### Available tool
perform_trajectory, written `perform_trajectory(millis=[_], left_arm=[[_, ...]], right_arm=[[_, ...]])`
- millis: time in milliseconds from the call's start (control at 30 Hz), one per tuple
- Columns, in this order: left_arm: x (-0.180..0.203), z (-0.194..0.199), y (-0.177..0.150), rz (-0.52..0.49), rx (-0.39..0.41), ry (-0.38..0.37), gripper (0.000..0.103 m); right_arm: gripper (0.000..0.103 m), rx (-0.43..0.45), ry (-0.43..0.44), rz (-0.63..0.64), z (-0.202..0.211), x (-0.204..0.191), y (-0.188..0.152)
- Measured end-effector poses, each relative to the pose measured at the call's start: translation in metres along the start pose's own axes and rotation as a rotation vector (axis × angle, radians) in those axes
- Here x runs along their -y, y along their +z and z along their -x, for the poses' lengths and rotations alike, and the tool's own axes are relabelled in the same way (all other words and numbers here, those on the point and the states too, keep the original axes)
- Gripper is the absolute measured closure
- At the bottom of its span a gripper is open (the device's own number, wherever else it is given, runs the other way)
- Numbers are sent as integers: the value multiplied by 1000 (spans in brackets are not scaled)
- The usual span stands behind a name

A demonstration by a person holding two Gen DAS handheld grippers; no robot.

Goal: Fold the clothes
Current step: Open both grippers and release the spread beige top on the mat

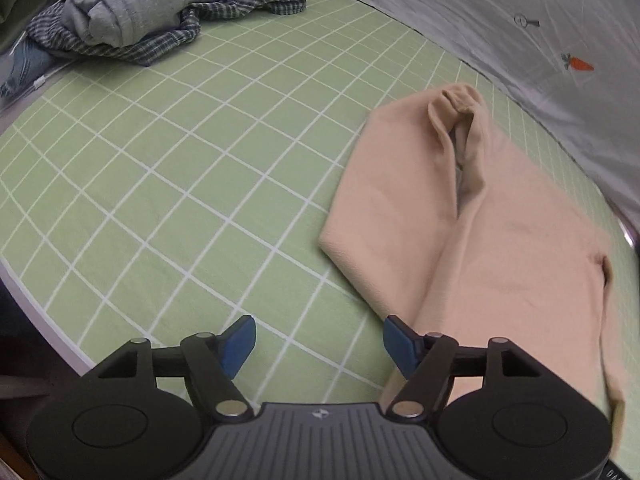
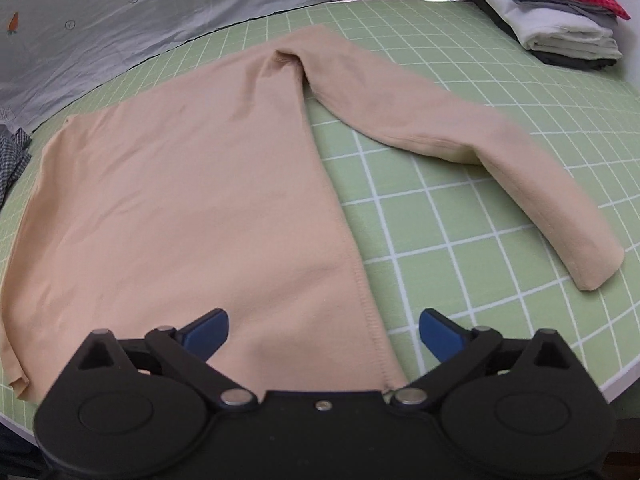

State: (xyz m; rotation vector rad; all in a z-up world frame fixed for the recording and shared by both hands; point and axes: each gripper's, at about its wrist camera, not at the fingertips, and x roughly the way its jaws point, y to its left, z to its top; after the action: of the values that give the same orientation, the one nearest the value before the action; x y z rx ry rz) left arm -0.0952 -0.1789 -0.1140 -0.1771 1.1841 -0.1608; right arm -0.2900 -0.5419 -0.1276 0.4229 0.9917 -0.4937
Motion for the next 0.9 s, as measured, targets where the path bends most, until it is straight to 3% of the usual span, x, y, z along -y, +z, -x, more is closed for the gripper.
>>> perform_trajectory(millis=[133, 333, 500, 567, 667, 900], left_arm=[[-1, -12, 17, -65, -32, -67, 32], [9, -28, 40, -216, -48, -153, 38], [18, -35, 45, -369, -78, -174, 70], [15, -36, 49, -395, -79, -171, 91], [-1, -36, 59, -360, -87, -204, 98], [-56, -7, 110, -288, 85, -60, 99]], right_arm=[[0, -13, -21, -15, -9, -19, -3], [0, 0, -141, -39, -18, -40, -9], [0, 12, -185, -107, -18, -44, -9], [0, 15, -202, -134, -19, -45, -9], [0, 19, -227, -176, -22, -48, -6], [0, 15, -257, -227, -24, -52, -5]])
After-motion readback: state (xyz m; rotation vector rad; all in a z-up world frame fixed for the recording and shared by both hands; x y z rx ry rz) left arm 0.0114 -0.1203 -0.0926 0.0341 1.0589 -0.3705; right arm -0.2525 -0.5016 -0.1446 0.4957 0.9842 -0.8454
